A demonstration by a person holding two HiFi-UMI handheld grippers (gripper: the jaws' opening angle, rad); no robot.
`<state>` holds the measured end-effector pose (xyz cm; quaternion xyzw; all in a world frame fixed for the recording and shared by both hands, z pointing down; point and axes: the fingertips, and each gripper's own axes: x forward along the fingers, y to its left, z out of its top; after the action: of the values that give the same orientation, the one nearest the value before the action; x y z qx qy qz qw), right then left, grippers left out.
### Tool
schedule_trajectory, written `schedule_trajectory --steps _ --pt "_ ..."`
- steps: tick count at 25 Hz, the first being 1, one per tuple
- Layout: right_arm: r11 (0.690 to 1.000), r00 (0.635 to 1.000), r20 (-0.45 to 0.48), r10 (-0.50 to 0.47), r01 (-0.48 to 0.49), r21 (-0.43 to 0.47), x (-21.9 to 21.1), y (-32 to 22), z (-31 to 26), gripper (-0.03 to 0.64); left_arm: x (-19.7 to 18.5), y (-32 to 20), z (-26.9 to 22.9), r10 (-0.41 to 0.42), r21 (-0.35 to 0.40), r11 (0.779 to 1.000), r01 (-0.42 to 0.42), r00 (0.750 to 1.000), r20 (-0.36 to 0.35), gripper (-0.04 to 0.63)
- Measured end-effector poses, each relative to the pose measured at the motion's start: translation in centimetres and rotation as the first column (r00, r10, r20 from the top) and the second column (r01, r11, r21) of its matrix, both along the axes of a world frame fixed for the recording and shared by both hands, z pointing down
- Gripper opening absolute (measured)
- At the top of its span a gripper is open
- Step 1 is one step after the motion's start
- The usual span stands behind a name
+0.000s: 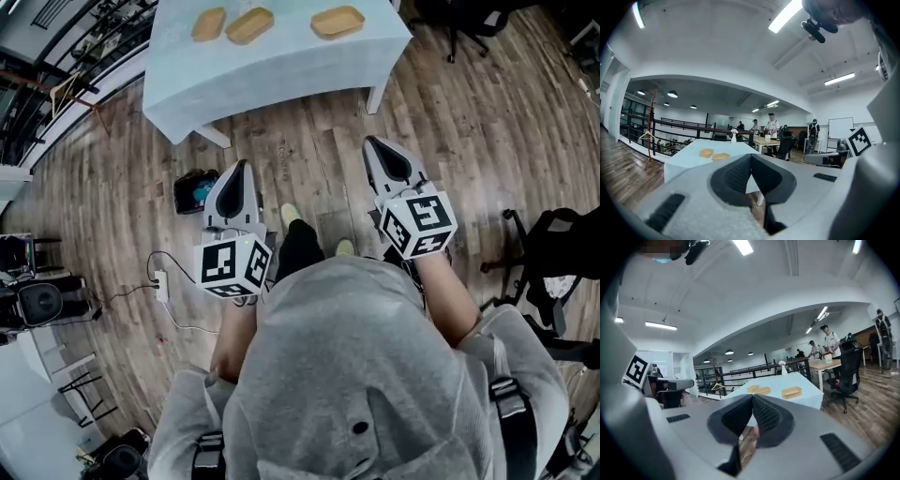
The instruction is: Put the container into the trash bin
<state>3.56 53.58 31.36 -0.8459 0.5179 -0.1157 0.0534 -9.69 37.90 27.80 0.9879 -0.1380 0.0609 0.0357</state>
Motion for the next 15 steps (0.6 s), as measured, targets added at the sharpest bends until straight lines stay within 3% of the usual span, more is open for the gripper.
schedule_trajectory --steps 6,15 --pt "1.000 1.000 -0.006 -0.014 0.014 -0.008 2.0 -3.0 1.0 0.026 2.4 -3.0 1.4 -0.003 -0.004 1.000 0.003 1.000 -0.003 0.018" --pt "0.999 0.999 -0.024 -0.026 0.025 -0.045 7.8 -9.3 1.0 0.026 9.6 -9.1 1.5 0.036 -0.008 0.999 -0.036 0.999 -0.009 0.018"
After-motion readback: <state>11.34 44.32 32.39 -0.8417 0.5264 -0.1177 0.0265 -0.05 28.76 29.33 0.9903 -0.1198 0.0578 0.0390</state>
